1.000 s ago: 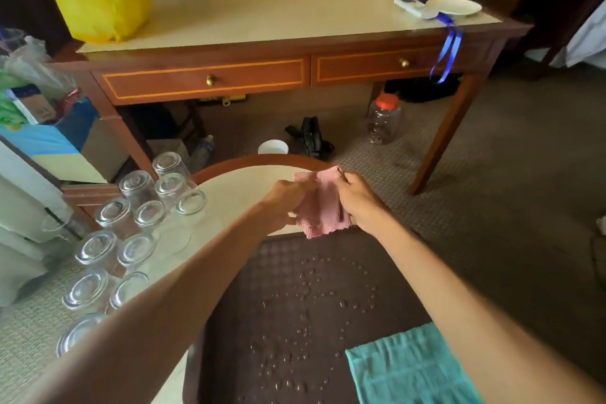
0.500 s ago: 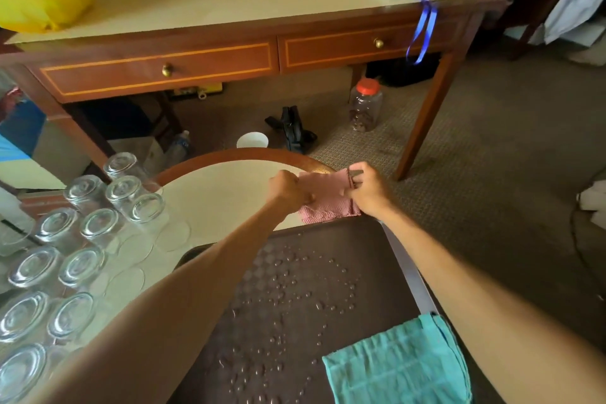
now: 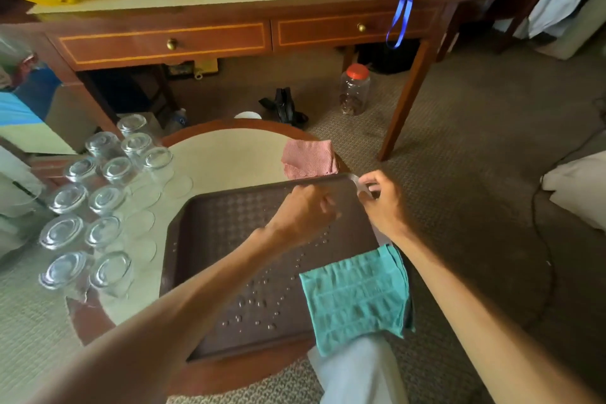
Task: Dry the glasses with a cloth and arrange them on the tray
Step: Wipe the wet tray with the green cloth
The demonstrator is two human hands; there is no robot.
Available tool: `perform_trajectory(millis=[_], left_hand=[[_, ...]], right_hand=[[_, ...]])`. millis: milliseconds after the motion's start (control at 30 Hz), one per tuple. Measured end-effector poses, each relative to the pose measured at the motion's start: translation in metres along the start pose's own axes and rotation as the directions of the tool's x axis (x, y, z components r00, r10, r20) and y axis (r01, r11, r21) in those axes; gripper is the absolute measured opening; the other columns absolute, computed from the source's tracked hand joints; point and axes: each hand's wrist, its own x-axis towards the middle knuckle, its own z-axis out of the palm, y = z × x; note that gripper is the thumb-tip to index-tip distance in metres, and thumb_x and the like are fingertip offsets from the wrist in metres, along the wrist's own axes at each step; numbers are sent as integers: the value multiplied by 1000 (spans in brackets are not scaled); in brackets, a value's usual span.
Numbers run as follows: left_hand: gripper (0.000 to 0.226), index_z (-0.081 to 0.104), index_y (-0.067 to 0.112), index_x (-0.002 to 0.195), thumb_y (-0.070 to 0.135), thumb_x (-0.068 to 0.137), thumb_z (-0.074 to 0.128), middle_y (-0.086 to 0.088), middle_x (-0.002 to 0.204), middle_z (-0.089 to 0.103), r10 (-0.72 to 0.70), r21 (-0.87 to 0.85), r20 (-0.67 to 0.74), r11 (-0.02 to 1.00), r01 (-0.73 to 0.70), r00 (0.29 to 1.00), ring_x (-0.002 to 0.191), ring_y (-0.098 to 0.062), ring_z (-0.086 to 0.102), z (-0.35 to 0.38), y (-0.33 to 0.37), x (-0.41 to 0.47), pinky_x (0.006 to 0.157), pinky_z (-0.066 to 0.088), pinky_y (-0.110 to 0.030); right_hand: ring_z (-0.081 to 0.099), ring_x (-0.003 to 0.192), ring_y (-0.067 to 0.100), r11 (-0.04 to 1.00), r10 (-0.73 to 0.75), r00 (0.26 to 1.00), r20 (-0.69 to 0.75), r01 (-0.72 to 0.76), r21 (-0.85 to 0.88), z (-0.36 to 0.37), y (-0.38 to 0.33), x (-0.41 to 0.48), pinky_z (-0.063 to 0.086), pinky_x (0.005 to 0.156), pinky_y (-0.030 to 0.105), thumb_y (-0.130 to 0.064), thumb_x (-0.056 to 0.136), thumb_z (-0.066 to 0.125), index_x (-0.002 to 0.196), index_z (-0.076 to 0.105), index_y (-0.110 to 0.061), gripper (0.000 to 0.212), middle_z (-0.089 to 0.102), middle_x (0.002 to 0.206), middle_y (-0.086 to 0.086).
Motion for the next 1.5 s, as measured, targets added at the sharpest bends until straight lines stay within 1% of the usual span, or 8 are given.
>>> perform_trajectory(millis=[267, 400, 567, 733, 867, 967, 1300, 1500], left_hand=[[59, 68, 15, 123, 54, 81, 80, -8, 124, 66, -160, 270, 123, 955, 122, 979, 120, -30, 57, 68, 2, -84, 103, 48, -44], [42, 71, 13, 113, 44, 86, 78, -8, 117, 68, -180, 273, 60, 949, 157, 982, 120, -32, 53, 73, 11, -97, 97, 50, -44], [33, 73, 12, 108, 41, 92, 74, -11, 111, 69, -216, 198, 64, 960, 200, 974, 112, -30, 59, 65, 24, -105, 88, 54, -45], [16, 63, 15, 90, 23, 91, 78, -3, 91, 67, -274, -266, 190, 910, 318, 943, 82, -20, 64, 40, 18, -112, 60, 50, -26], [10, 69, 14, 91, 17, 91, 78, -3, 89, 76, -348, -632, 337, 605, 484, 875, 80, -17, 75, 13, 16, -125, 69, 64, -34], [17, 71, 5, 100, 18, 92, 77, -9, 95, 75, -352, -659, 356, 563, 500, 866, 85, -19, 75, -7, 9, -126, 77, 64, -35], [3, 75, 22, 91, 21, 90, 78, -9, 104, 75, -494, -256, -80, 849, 461, 866, 89, -23, 70, -41, -41, -83, 75, 59, -32], [43, 60, 9, 129, 36, 96, 67, -18, 130, 53, -273, 92, -321, 944, 317, 907, 120, -39, 49, 3, -48, -83, 97, 47, -50]], right_hand=[[44, 113, 23, 773, -24, 983, 184, 135, -620, -40, 18, -117, 38, 97, 32, -36, 84, 77, 122, 65, -19, 43, 48, 117, 5], [45, 110, 22, 724, -67, 988, 137, 143, -675, -38, 17, -132, 42, 92, 34, -28, 88, 73, 110, 66, -20, 25, 49, 115, 4], [49, 104, 22, 765, -102, 988, 114, 151, -625, -42, 11, -133, 42, 84, 31, -20, 90, 72, 102, 60, -15, 17, 57, 110, 7], [52, 69, 19, 933, -65, 992, 110, 100, -345, -58, 2, -134, 31, 54, 31, -19, 95, 67, 100, 54, -10, 17, 58, 80, 3], [65, 82, 21, 994, 110, 977, 184, -105, -36, -67, -1, -128, 55, 66, 40, -26, 96, 65, 104, 52, -19, 17, 64, 95, 4], [66, 94, 22, 992, 115, 973, 200, -122, 26, -64, -4, -122, 58, 81, 48, -33, 94, 67, 104, 56, -26, 16, 65, 102, 2], [61, 91, 12, 999, -10, 998, 58, 7, 46, 3, -39, -77, 41, 64, 6, -25, 89, 75, 110, 60, -14, 28, 62, 107, 1], [62, 105, 25, 995, 12, 997, -77, -19, -93, 10, -12, -60, 53, 86, 39, -28, 93, 67, 114, 52, -15, 29, 63, 117, 8]])
